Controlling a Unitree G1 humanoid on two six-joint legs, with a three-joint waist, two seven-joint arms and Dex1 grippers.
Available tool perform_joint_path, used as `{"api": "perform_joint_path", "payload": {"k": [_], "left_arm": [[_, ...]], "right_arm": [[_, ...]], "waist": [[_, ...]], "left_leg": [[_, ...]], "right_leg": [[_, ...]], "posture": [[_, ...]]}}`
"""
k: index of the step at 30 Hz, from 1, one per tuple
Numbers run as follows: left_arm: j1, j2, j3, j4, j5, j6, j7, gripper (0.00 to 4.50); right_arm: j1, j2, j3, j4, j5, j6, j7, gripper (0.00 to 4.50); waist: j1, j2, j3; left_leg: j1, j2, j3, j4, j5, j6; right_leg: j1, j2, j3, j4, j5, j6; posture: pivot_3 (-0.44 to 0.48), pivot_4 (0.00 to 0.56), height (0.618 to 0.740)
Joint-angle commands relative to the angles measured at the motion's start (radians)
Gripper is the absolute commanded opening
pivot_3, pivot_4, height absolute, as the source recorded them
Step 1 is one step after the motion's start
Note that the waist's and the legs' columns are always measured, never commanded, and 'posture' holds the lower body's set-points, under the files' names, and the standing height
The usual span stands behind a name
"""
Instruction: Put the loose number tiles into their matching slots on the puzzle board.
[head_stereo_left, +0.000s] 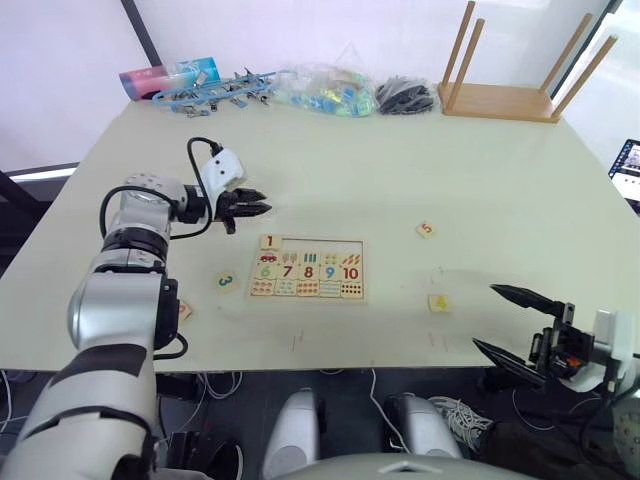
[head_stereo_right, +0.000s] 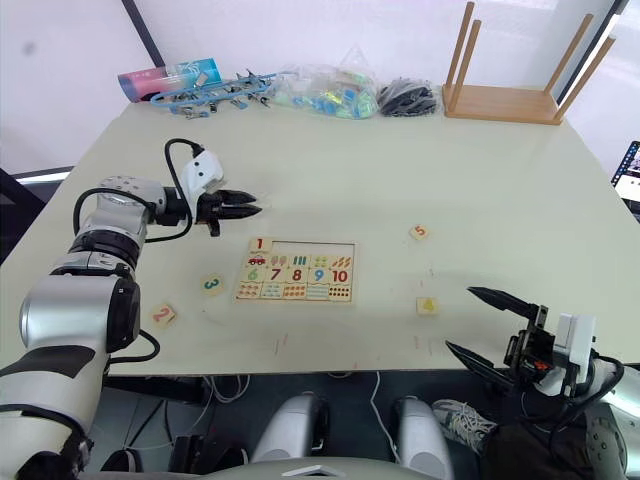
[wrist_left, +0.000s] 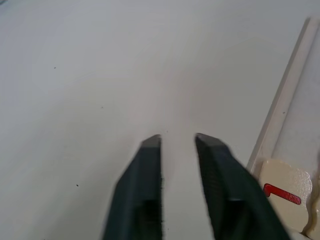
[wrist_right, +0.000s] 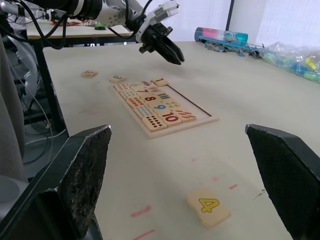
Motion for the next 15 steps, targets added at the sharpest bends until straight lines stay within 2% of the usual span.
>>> {"api": "perform_joint_path", "payload": {"k": [1,15], "left_arm": [[0.001,0.003,-0.002,-0.017,0.003,-0.012,-0.015,0.04],[0.046,-0.003,-0.009,-0.017,0.019,-0.025,-0.041,0.04]], "right_arm": [[0.001,0.003,-0.008,-0.025,0.005,-0.018,-0.006,4.50],[0.009,0.012,-0.010,-0.021,0.004,-0.026,-0.003,4.50]], "waist": [[0.000,0.000,0.000],[0.000,0.000,0.000]], "left_leg": [[0.000,0.000,0.000,0.000,0.000,0.000],[0.000,0.000,0.000,0.000,0.000,0.000]], "right_leg": [[0.000,0.000,0.000,0.000,0.000,0.000],[0.000,0.000,0.000,0.000,0.000,0.000]], "posture": [[0.000,0.150,0.737],[0.000,0.150,0.737]]}}
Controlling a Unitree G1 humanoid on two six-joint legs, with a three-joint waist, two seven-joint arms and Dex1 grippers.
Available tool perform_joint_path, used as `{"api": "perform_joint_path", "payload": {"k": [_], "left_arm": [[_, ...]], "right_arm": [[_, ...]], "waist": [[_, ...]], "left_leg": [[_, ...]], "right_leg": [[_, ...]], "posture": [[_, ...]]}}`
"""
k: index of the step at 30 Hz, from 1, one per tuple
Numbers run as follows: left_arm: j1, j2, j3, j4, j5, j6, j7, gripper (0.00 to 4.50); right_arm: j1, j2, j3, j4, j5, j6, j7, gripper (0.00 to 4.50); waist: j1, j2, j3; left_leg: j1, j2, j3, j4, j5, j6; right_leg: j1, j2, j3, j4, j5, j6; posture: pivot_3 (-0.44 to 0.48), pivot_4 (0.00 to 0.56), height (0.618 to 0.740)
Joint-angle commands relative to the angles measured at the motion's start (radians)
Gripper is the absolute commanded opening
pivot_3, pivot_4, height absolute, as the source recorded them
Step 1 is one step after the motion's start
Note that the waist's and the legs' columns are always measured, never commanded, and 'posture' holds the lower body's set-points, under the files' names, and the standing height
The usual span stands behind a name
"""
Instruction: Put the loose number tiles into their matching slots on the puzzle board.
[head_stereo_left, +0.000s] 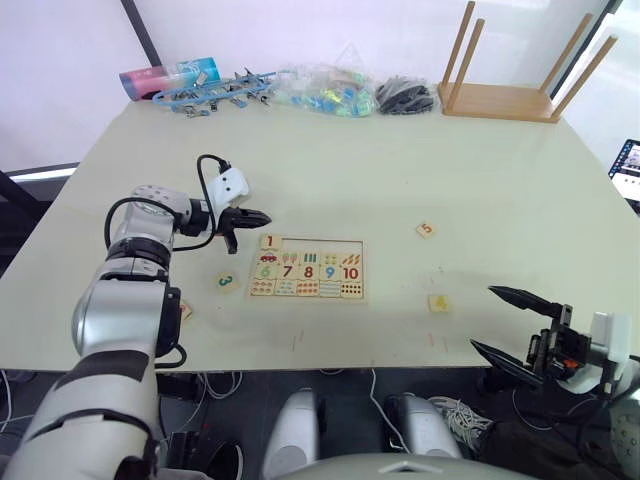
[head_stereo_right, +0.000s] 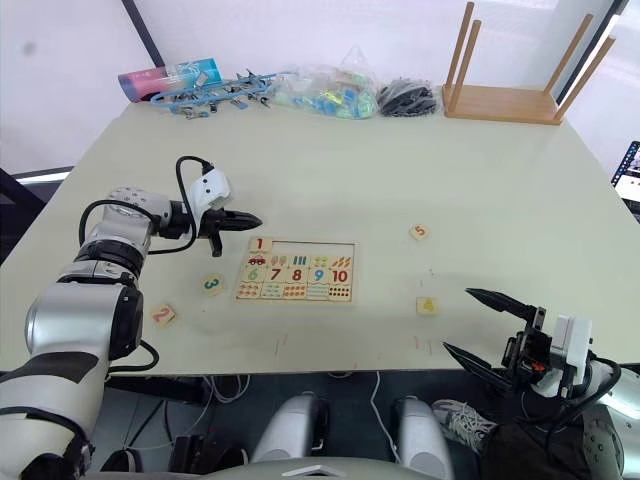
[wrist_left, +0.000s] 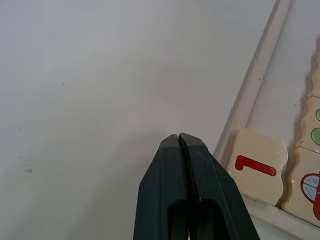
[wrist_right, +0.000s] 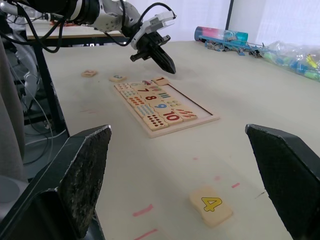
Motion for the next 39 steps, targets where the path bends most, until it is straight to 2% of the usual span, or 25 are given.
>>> {"api": "perform_joint_path", "payload": {"k": [1,39], "left_arm": [[0.000,0.006,0.001,-0.017,-0.001,-0.015,-0.003,0.04],[0.012,-0.022,-0.007,-0.015,0.025,-0.043,-0.037,0.04]], "right_arm": [[0.005,0.003,-0.011,-0.022,0.010,-0.020,-0.002,4.50],[0.021,0.002,-0.014,-0.015,0.008,-0.038,-0.004,4.50]], "waist": [[0.000,0.000,0.000],[0.000,0.000,0.000]], "left_leg": [[0.000,0.000,0.000,0.000,0.000,0.000],[0.000,0.000,0.000,0.000,0.000,0.000]], "right_leg": [[0.000,0.000,0.000,0.000,0.000,0.000],[0.000,0.000,0.000,0.000,0.000,0.000]], "posture": [[0.000,0.150,0.737],[0.000,0.150,0.737]]}}
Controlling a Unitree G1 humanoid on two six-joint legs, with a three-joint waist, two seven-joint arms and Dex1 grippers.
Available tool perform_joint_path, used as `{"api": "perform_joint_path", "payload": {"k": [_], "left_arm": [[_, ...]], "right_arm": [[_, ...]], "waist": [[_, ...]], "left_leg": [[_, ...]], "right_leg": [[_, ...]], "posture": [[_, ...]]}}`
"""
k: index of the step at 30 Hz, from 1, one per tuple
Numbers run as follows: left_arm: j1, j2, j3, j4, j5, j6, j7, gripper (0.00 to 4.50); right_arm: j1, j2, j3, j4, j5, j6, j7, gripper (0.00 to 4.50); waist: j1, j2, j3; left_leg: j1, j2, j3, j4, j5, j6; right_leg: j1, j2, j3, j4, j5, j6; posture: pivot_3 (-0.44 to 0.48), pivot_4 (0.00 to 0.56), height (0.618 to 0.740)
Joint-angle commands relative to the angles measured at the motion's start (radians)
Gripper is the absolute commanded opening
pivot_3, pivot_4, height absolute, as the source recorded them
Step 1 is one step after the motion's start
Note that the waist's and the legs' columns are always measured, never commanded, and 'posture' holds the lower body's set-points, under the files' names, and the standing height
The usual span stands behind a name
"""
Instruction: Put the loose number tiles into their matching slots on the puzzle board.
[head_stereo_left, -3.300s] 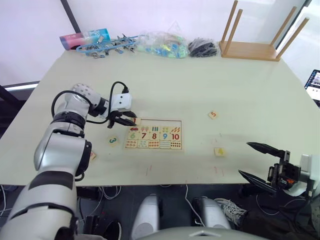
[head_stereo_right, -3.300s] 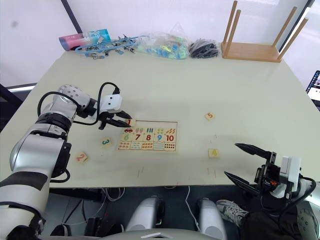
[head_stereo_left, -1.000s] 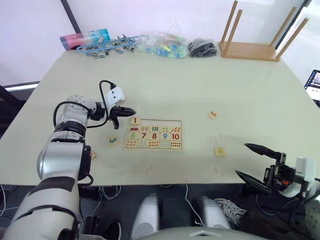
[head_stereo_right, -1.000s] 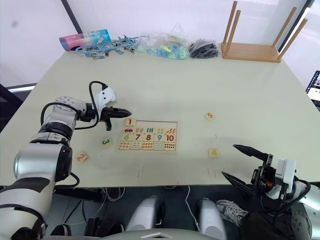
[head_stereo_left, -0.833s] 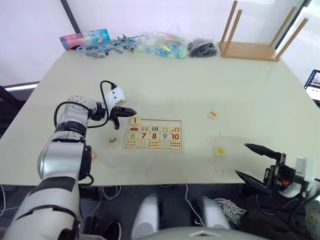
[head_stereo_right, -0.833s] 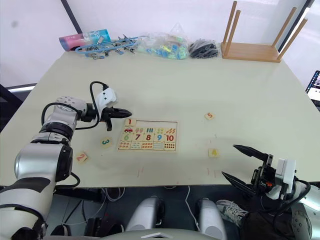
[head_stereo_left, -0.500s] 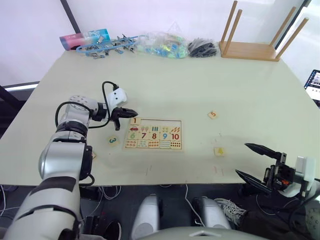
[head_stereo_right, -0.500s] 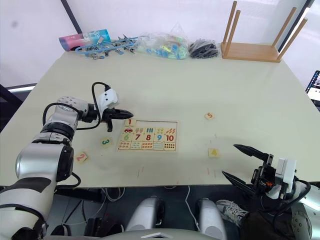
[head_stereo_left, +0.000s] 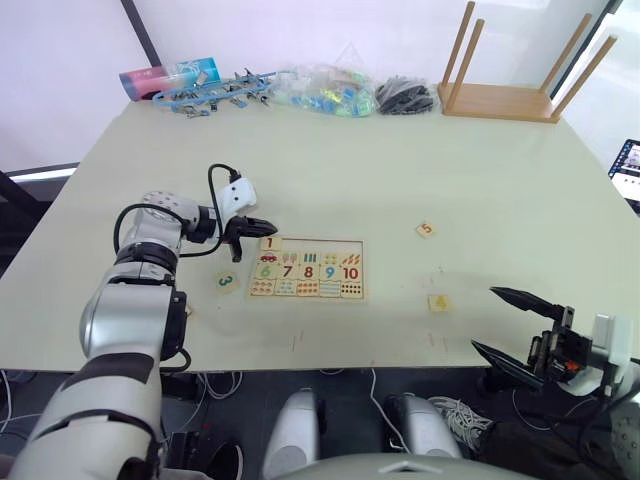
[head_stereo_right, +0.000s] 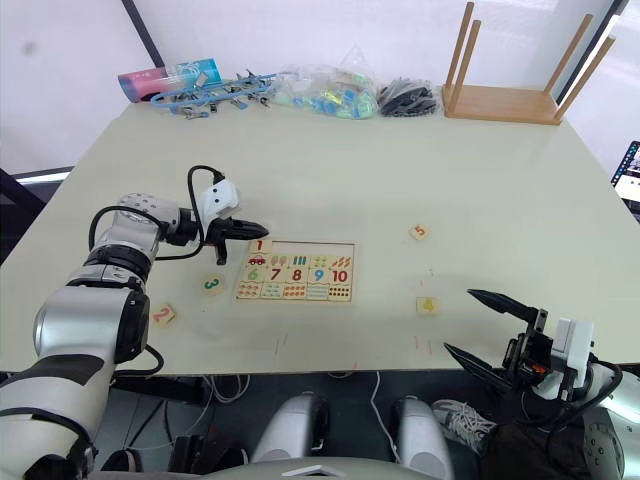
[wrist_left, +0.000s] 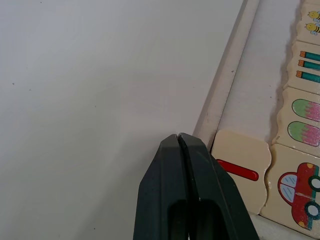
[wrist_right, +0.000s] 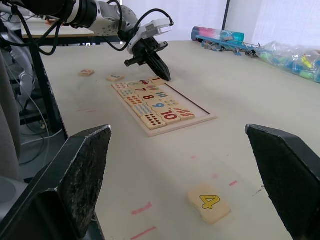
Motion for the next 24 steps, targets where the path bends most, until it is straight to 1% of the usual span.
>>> {"api": "perform_joint_path", "payload": {"k": [1,24], "left_arm": [[-0.002,0.000,-0.005,-0.015,0.000,-0.017,0.004,0.04],[0.021,-0.011,0.020,-0.020,-0.029,-0.002,0.009,0.04]], "right_arm": [[0.007,0.000,-0.015,-0.015,0.009,-0.020,0.003,4.50],[0.008,-0.001,-0.019,-0.004,0.011,-0.026,0.012,4.50]], "waist": [[0.000,0.000,0.000],[0.000,0.000,0.000]], "left_leg": [[0.000,0.000,0.000,0.000,0.000,0.000],[0.000,0.000,0.000,0.000,0.000,0.000]], "right_leg": [[0.000,0.000,0.000,0.000,0.000,0.000],[0.000,0.000,0.000,0.000,0.000,0.000]], "posture": [[0.000,0.150,0.737],[0.000,0.150,0.737]]}}
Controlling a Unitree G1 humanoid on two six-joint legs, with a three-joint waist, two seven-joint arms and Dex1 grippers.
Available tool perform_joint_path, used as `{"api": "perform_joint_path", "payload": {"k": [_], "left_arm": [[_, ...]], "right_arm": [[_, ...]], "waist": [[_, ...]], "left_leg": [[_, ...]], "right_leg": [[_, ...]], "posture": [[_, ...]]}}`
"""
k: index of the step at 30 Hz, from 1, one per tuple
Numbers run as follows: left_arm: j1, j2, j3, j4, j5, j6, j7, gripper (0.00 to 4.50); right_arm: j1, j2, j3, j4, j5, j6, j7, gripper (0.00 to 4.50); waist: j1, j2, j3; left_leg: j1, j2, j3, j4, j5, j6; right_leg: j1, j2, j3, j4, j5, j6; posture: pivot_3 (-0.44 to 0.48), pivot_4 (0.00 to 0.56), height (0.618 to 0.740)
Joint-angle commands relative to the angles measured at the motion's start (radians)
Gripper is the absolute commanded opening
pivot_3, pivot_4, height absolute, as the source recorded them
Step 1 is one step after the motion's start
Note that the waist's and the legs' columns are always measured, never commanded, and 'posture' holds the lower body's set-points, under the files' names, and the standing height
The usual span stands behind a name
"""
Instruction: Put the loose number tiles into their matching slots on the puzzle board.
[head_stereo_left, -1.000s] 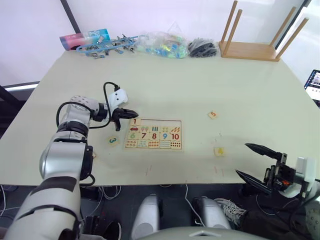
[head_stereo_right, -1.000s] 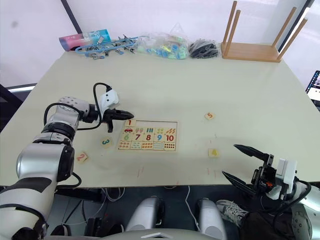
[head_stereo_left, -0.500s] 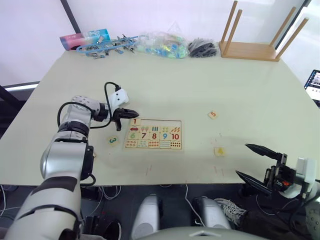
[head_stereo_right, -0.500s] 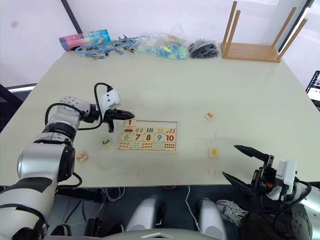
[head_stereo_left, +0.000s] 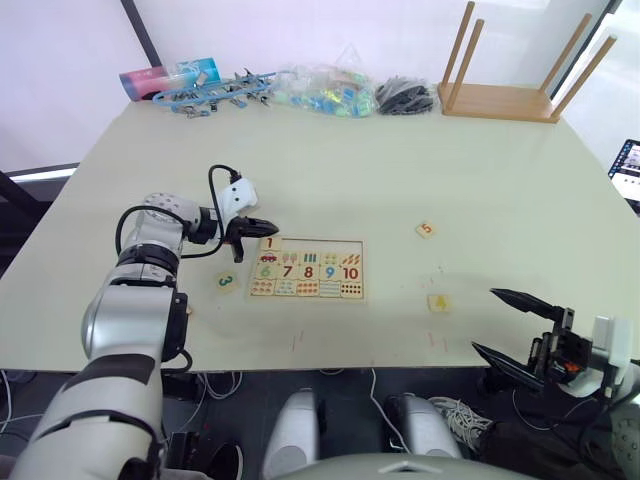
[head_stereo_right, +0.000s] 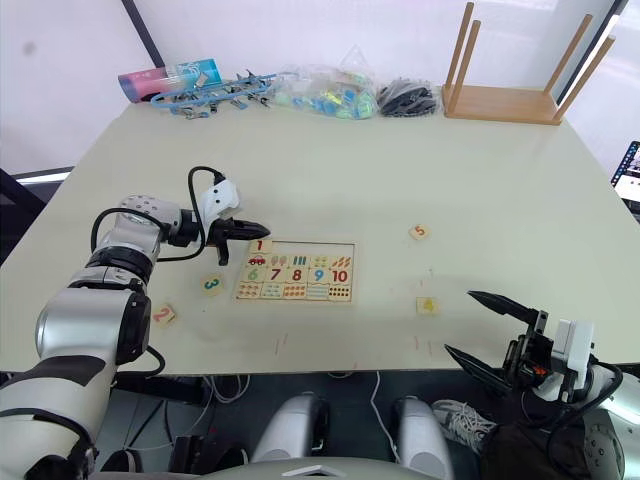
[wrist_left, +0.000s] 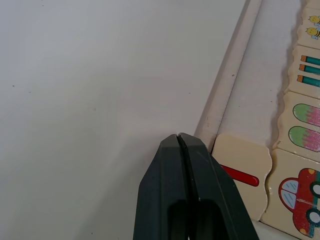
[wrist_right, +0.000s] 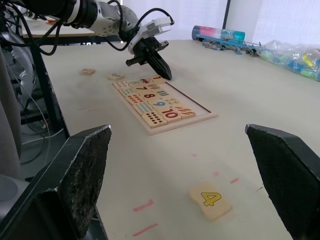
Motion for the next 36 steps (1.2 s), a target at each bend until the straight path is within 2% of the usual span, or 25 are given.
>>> {"api": "perform_joint_path", "payload": {"k": [1,15,36], "left_arm": [[0.009,-0.006,0.009,-0.015,-0.017,0.000,0.004,0.04],[0.035,-0.011,0.027,-0.025,-0.064,0.030,0.008,0.04],[0.033,-0.015,0.023,-0.026,-0.068,0.031,0.011,0.04]], "right_arm": [[0.004,-0.001,-0.019,-0.011,0.011,-0.021,0.002,4.50],[0.004,-0.002,-0.012,-0.030,0.008,-0.014,-0.011,4.50],[-0.002,-0.002,-0.008,-0.024,0.007,-0.013,-0.013,4.50]], "waist": [[0.000,0.000,0.000],[0.000,0.000,0.000],[0.000,0.000,0.000]], "left_leg": [[0.000,0.000,0.000,0.000,0.000,0.000],[0.000,0.000,0.000,0.000,0.000,0.000],[0.000,0.000,0.000,0.000,0.000,0.000]], "right_leg": [[0.000,0.000,0.000,0.000,0.000,0.000],[0.000,0.000,0.000,0.001,0.000,0.000],[0.000,0.000,0.000,0.001,0.000,0.000]], "posture": [[0.000,0.150,0.737],[0.000,0.150,0.737],[0.000,0.150,0.737]]}}
